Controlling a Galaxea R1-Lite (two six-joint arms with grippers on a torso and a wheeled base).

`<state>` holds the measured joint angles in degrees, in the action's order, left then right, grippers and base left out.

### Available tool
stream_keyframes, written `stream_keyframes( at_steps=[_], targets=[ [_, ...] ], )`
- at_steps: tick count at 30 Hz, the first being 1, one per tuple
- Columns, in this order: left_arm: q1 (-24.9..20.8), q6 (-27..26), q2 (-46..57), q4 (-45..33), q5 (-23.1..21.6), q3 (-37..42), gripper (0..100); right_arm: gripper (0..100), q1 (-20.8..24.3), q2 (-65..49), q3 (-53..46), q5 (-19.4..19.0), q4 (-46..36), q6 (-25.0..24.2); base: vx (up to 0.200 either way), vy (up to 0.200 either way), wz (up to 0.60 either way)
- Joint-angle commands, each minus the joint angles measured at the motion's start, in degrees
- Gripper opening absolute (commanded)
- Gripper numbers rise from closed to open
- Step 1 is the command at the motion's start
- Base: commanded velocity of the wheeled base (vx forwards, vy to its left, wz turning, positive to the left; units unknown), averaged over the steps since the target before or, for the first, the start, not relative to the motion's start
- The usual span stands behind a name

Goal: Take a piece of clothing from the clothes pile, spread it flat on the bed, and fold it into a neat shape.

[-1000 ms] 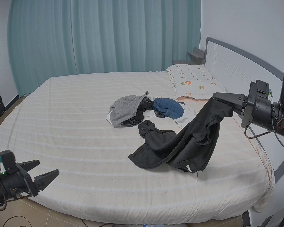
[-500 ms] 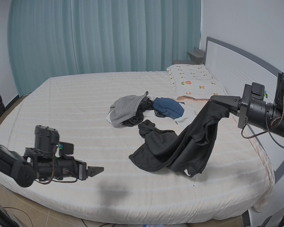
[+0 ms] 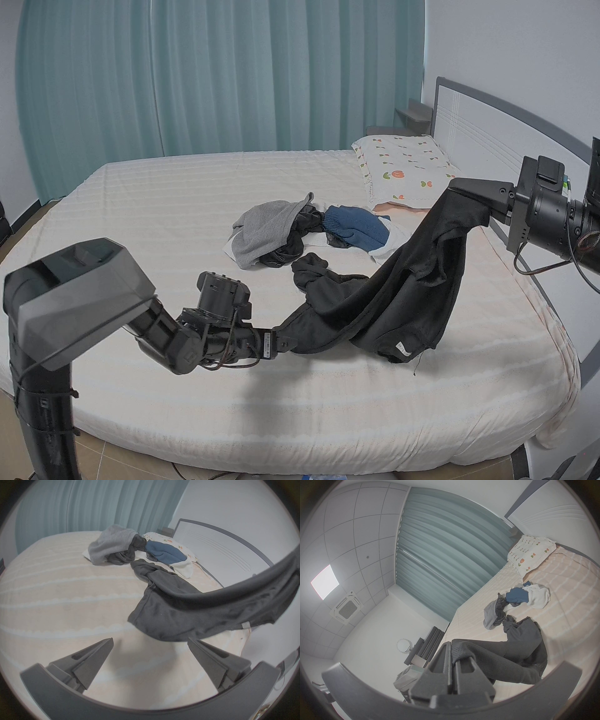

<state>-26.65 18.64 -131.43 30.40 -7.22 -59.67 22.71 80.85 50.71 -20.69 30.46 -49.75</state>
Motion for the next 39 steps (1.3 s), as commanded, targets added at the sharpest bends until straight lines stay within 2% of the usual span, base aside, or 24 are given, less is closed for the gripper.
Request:
stream_keyframes(
  at_steps=[1,3,12,13,18,25,29,30,37,39],
  targets=[
    [-1.5,3.7,-8.5,-1.8,0.4,-7.5,100,0,-0.2,-0.3,0.5,0.0,0.0,0.1,0.000,0.000,0.00],
    [-1.5,5.6,-9.5,-4.5,0.9,-11.2,100,0,-0.2,-0.2,0.5,0.1,0.0,0.1,0.000,0.000,0.00],
    [-1.5,10.5,-13.5,-6.7,4.3,-19.6,100,0,-0.4,0.1,0.4,0.0,0.4,0.0,0.000,0.000,0.00],
    [-1.5,11.4,-13.8,-6.8,4.5,-20.3,0,0,-0.4,0.1,0.4,0.0,0.6,0.1,0.000,0.000,0.00],
    [-1.3,14.6,-15.4,-8.7,4.8,-23.8,0,0,-0.4,0.0,0.1,0.0,0.7,0.1,0.000,0.000,0.00],
    [-0.5,17.7,-13.2,-10.9,7.2,-22.7,0,0,-1.4,0.6,-0.8,-0.1,0.7,0.0,0.000,0.000,0.00],
    [-0.3,20.2,-7.4,-12.4,7.2,-19.4,0,0,-1.6,1.5,-1.5,-0.1,0.7,0.0,0.000,0.000,0.00],
    [-0.3,21.7,-2.6,-12.9,7.1,-17.2,0,0,-1.6,2.6,-2.0,-0.1,0.6,0.0,0.000,0.000,0.00],
    [-0.2,25.3,13.0,-13.3,7.3,-12.3,0,0,-2.1,8.7,-0.3,0.7,1.0,0.5,0.000,0.000,0.00],
    [0.3,25.0,18.7,-13.3,7.9,-10.9,0,0,-3.2,11.6,4.4,3.8,3.2,0.7,0.000,0.000,0.00]
  ],
)
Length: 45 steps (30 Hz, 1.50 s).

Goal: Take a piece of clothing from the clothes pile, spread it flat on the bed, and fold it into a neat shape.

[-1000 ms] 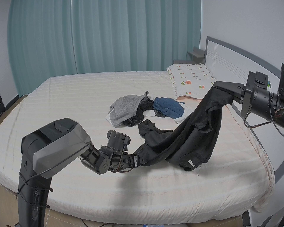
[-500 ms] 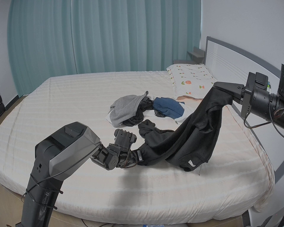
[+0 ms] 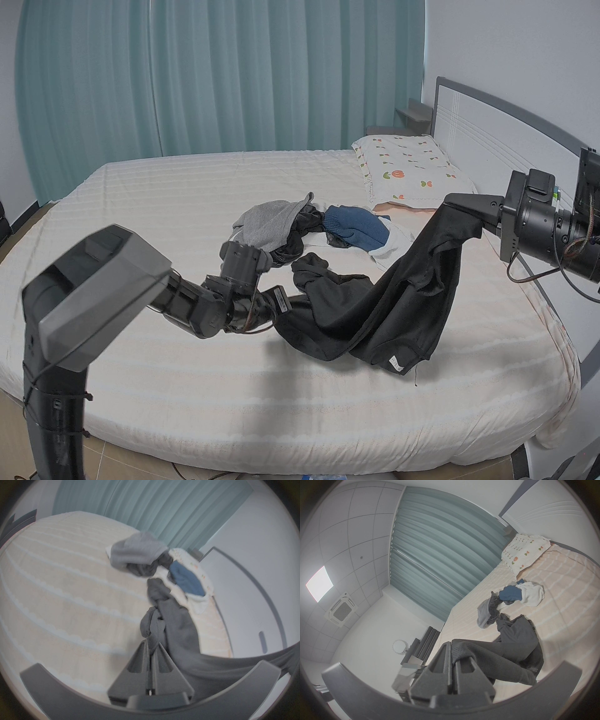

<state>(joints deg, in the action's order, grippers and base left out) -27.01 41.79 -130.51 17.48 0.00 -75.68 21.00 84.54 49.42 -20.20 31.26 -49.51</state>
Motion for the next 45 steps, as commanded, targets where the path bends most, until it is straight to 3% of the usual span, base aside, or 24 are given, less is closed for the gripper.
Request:
stream_keyframes(
  at_steps=[1,6,11,13,18,21,22,24,25,31,38,45],
  targets=[
    [1.0,1.8,19.6,-0.3,1.3,5.5,0,0,-1.9,8.7,7.7,4.7,3.2,0.5,0.000,0.000,0.00],
    [3.1,2.0,28.1,-0.4,1.9,6.1,0,0,-3.1,9.9,19.1,7.8,5.0,0.4,0.000,0.000,0.00],
    [4.1,2.2,31.4,-0.3,1.8,8.4,0,0,-3.1,9.1,19.1,8.1,5.0,0.3,0.000,0.000,0.00],
    [4.6,2.4,34.4,-0.3,1.0,15.3,0,0,-3.7,7.1,10.0,7.5,4.9,0.5,0.000,0.000,0.00],
    [3.9,2.5,34.0,0.5,0.8,21.8,0,0,-4.0,9.7,0.9,6.7,5.3,0.9,0.000,0.000,0.00],
    [3.9,3.4,33.8,0.9,-1.1,23.8,0,0,-4.0,11.8,-1.2,6.9,5.3,0.9,0.000,0.000,0.00],
    [3.3,5.8,33.0,2.1,-4.5,26.6,0,0,-3.9,13.5,-3.2,6.8,5.4,0.8,0.000,0.000,0.00],
    [3.2,6.0,33.0,2.3,-4.7,26.9,0,0,-3.9,13.6,-3.3,6.8,5.4,0.8,0.000,0.000,0.00],
    [2.7,8.1,32.0,4.8,-7.0,29.2,0,0,-3.8,15.1,-4.3,6.9,5.9,0.6,0.000,0.000,0.00],
    [1.4,11.3,29.6,11.8,-7.5,32.8,0,0,-3.5,17.5,-8.2,6.8,10.5,-0.8,0.000,0.000,0.00],
    [0.2,11.7,29.8,12.7,-7.6,34.3,0,0,-1.2,19.5,-9.0,7.1,14.5,-0.6,-0.171,0.000,0.00],
    [0.2,13.1,30.1,12.9,-7.8,34.3,0,0,-1.4,18.5,-9.3,7.2,14.6,-0.6,0.000,0.000,0.00]
  ],
)
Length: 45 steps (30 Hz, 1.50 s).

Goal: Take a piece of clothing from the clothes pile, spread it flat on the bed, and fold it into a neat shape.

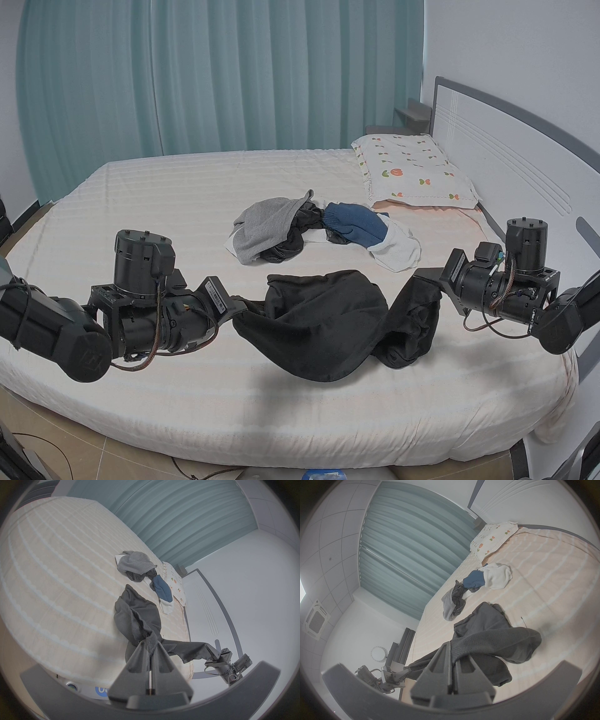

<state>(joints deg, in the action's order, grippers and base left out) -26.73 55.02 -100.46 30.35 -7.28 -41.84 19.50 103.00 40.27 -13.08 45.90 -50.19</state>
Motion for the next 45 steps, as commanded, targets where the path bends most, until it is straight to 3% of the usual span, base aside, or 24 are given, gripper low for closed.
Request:
stream_keyframes(
  at_steps=[1,8,22,45],
  targets=[
    [-0.1,-0.1,-0.2,0.1,-0.6,0.6,0,0,0.1,0.0,-0.1,0.2,0.0,0.0,0.000,0.000,0.00],
    [1.1,0.9,-1.1,0.1,-0.1,-1.0,0,0,0.4,0.4,0.1,3.1,0.1,0.1,0.000,0.000,0.00],
    [1.2,0.4,1.4,0.0,0.2,-0.3,0,0,2.6,2.6,0.3,13.3,5.0,0.6,0.000,0.200,0.00],
    [1.9,0.3,4.3,-0.5,0.2,0.7,0,0,2.9,-0.3,-0.1,14.5,10.9,0.5,0.000,0.200,0.00]
  ],
)
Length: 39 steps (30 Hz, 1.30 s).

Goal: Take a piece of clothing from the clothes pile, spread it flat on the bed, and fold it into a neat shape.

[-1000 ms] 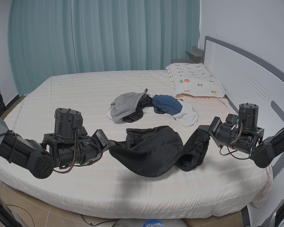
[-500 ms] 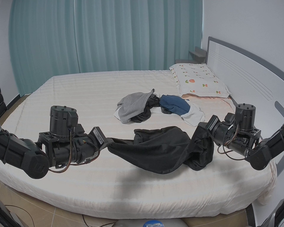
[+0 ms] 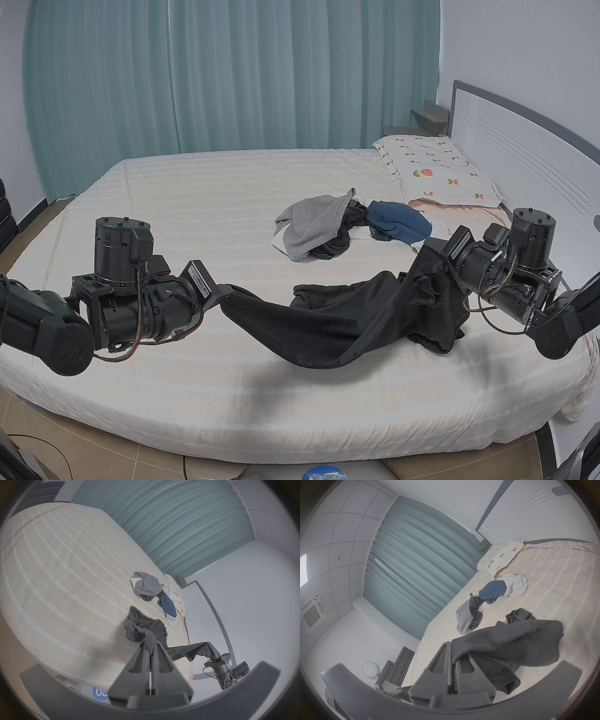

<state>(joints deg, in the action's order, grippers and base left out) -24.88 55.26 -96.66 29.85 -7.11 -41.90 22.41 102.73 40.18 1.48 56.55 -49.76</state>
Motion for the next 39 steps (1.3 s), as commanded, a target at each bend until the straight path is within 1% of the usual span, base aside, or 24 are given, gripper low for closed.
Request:
stream_keyframes(
  at_steps=[1,4,14,28,39],
  targets=[
    [0.0,0.0,0.5,0.1,0.0,0.9,0,0,0.0,-0.1,0.0,-0.1,0.2,0.1,0.000,0.200,0.00],
    [0.1,0.1,1.1,-0.1,0.2,1.4,0,0,0.1,-0.3,0.0,-0.2,0.2,0.1,0.000,0.200,0.00],
    [0.0,0.6,4.0,0.5,0.1,6.6,0,0,0.1,0.4,-1.1,-0.6,0.0,0.1,0.000,0.200,0.00],
    [0.9,0.5,4.7,0.2,0.3,6.8,0,0,1.1,0.5,-1.1,-0.2,0.2,-0.1,0.000,0.200,0.00],
    [1.2,0.6,5.3,0.2,0.3,7.1,0,0,0.8,0.6,-1.0,-0.1,1.4,0.0,0.000,0.200,0.00]
  ],
)
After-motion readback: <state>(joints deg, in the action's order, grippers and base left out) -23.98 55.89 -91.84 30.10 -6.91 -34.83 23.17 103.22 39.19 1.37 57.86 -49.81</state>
